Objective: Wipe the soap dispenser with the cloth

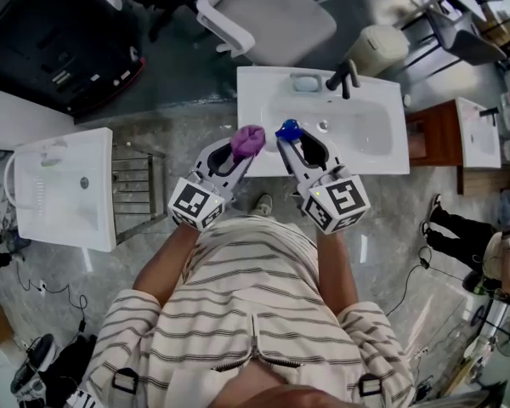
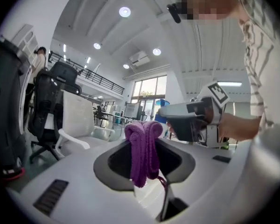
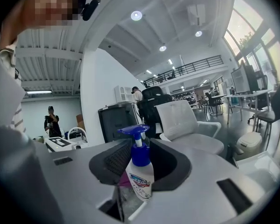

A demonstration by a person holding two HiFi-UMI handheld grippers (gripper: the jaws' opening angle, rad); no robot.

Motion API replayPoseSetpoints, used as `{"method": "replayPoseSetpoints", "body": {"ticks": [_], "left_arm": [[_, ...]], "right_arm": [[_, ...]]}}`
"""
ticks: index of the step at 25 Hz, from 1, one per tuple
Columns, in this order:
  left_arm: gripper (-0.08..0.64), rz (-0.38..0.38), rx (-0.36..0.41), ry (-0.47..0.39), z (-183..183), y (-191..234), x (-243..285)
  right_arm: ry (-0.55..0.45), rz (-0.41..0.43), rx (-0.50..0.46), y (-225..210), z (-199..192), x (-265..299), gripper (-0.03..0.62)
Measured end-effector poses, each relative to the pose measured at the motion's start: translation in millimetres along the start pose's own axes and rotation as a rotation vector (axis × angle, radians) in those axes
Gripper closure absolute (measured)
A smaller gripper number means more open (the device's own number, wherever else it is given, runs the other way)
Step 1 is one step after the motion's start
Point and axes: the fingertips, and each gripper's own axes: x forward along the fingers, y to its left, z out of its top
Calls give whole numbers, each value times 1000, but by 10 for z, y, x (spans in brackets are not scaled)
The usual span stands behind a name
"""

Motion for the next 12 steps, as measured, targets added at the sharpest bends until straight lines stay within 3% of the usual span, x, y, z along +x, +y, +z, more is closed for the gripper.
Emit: {"method": "replayPoseSetpoints", "body": {"ticks": [3,12], "left_arm": [[437,-82,-14,-13,9,27,5],[437,-310,204,32,104,-119,58]], "right_arm": [[8,59,4,32,-4,-23,460],[-8,212,-60,194,93,-118,460]]}}
